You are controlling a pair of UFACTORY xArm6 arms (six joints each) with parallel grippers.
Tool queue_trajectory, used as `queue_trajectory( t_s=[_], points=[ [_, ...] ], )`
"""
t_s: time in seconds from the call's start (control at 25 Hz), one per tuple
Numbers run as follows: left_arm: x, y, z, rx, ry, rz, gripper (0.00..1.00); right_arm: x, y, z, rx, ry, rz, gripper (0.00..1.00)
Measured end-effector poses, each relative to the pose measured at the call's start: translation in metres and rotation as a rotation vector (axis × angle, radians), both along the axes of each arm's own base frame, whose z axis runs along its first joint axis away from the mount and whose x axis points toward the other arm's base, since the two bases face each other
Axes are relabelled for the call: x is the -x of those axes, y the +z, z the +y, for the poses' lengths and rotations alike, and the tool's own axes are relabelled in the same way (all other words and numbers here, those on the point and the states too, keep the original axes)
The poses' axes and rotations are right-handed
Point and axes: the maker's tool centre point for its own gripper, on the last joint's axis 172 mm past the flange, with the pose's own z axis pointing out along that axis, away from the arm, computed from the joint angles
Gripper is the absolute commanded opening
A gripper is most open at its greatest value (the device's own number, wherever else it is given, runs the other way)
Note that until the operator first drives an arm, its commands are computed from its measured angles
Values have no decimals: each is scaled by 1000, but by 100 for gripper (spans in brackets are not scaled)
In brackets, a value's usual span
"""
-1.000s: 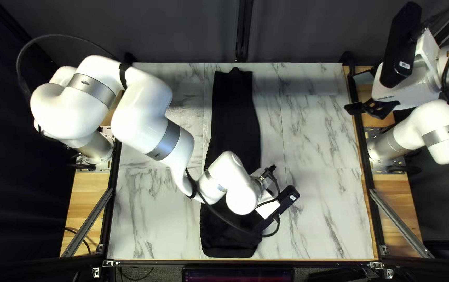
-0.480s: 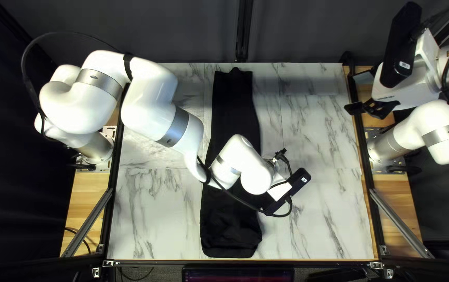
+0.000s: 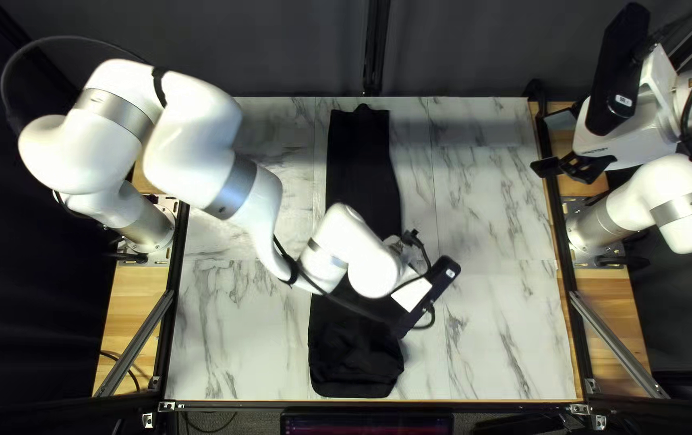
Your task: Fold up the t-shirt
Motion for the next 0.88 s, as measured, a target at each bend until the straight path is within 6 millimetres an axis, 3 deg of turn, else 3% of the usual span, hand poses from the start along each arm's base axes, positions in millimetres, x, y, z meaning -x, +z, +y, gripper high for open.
queue_trajectory(
  t_s=[0.36, 0.88],
  points=[
    [1, 3, 3, 40, 46, -15, 100, 0, 0, 0, 0, 0, 0, 100],
    [-7, -25, 11, 101, 205, -38, 100, 0, 0, 0, 0, 0, 0, 100]
  ],
)
